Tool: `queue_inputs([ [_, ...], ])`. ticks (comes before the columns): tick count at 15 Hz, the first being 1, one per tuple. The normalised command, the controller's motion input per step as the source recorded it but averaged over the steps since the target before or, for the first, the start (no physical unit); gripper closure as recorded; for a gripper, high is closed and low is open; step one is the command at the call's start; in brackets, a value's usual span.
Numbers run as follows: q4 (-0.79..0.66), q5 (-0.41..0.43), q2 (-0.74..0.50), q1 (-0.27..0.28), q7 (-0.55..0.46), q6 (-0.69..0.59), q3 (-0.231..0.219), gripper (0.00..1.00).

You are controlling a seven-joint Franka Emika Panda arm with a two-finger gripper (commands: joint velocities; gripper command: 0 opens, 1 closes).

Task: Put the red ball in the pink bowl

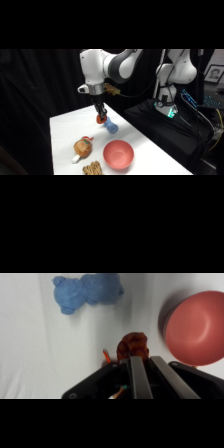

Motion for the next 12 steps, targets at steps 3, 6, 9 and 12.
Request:
queue_inputs([
  [3,-0.04,-0.095,-0.15,0.123,0.33,-0.13,0.052,0.95],
  [6,-0.01,-0.104,-0.10,0.130,0.31,-0.11,0.068,0.95],
  [9,0.03,-0.102,-0.06,0.129,0.28,-0.09,0.076,0.95],
  [12,0.05,-0.103,-0.03,0.120,0.27,-0.08,0.072,0.95],
])
